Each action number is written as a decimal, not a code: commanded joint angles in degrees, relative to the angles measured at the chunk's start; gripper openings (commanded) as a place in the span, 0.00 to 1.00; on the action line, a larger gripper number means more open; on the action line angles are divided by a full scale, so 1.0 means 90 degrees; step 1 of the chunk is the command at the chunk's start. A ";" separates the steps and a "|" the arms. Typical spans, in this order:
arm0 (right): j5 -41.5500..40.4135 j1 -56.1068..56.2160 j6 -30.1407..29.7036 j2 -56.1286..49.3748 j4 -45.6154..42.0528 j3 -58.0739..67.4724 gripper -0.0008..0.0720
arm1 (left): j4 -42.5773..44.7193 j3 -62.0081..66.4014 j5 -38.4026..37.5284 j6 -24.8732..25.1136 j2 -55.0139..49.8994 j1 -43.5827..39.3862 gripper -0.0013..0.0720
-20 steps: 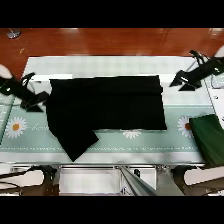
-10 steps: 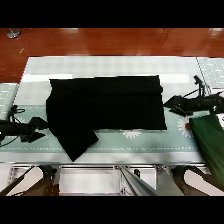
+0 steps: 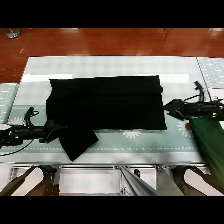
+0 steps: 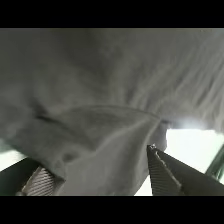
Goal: Fold the shirts.
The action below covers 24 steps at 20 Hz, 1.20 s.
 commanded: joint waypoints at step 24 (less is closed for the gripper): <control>-0.0083 0.1328 0.0979 -0.1292 -0.0940 0.0794 0.06 | -0.0129 0.0789 -0.0238 0.0005 0.0010 -0.0206 0.06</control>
